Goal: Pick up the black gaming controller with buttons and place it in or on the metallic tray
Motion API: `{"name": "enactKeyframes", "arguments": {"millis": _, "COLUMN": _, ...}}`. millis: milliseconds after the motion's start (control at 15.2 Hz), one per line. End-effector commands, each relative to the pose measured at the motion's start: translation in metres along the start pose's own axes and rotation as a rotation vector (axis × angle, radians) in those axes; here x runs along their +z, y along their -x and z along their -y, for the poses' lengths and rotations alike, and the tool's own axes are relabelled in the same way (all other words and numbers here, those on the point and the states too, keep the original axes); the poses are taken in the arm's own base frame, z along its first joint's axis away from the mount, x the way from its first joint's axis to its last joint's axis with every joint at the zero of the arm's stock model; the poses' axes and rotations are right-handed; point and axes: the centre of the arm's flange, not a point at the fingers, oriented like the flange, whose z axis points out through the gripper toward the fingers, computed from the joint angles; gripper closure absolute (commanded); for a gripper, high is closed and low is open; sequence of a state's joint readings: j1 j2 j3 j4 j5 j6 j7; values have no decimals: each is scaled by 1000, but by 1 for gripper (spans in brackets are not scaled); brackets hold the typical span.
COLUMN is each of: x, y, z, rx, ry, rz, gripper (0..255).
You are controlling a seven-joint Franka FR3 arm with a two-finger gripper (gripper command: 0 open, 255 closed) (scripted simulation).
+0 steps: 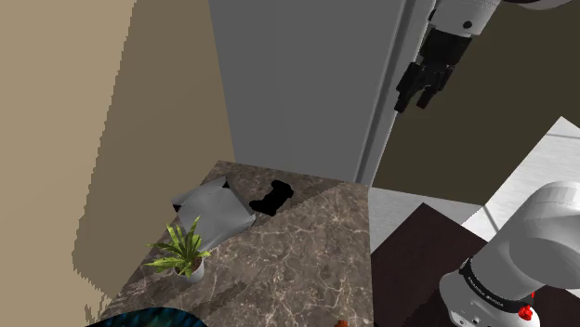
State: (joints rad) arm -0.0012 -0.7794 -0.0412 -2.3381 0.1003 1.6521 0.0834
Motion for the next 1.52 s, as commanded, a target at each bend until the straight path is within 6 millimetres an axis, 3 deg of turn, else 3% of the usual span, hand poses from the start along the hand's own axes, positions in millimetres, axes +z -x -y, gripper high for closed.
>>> {"name": "enactKeyframes", "arguments": {"millis": 0, "x": 0, "y": 0, "z": 0, "rx": 0, "ry": 0, "rz": 0, "gripper": 0}}
{"name": "enactKeyframes", "arguments": {"millis": 1452, "x": 227, "y": -134, "z": 125, "rx": -15, "ry": 59, "rz": -38, "gripper": 0}}
